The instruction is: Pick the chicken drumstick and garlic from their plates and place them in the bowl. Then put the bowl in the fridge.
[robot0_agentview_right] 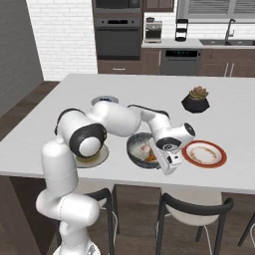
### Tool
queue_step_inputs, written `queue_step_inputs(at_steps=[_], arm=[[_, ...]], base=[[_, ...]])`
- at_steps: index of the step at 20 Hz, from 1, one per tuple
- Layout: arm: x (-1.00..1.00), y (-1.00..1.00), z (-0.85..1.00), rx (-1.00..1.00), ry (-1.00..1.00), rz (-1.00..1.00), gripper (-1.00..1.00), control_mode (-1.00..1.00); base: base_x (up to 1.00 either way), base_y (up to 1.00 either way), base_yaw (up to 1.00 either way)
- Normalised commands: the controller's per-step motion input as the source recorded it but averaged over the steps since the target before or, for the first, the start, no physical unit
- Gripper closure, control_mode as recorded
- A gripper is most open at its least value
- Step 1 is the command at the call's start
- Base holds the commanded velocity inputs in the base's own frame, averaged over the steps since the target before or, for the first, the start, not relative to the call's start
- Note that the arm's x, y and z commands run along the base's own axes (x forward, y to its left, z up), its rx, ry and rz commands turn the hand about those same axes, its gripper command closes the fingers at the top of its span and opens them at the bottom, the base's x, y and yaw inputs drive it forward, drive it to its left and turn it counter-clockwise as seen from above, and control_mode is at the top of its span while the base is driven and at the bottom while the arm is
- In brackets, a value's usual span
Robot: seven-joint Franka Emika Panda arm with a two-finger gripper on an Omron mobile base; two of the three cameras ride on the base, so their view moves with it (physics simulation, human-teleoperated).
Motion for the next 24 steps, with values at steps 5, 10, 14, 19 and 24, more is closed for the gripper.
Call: queue_step_inputs(at_steps=[5, 10, 14, 19, 24], arm=[[0.01, 0.51, -0.24, -0.03, 0.0, -0.02, 1.0, -1.0], [0.01, 0.58, 0.12, -0.16, -0.06, -0.21, 1.0, -1.0], [-0.07, 0.67, 0.67, -0.27, -0.14, -0.29, 1.0, -1.0], [-0.22, 0.75, 0.89, -0.38, 0.04, -0.17, 1.0, -1.0], [-0.18, 0.39, 1.0, -0.15, 0.49, 0.0, 1.0, -1.0]], base=[[0.0, 0.0, 0.0], [0.0, 0.0, 0.0], [0.0, 0.0, 0.0], [0.0, 0.0, 0.0], [0.0, 0.0, 0.0]])
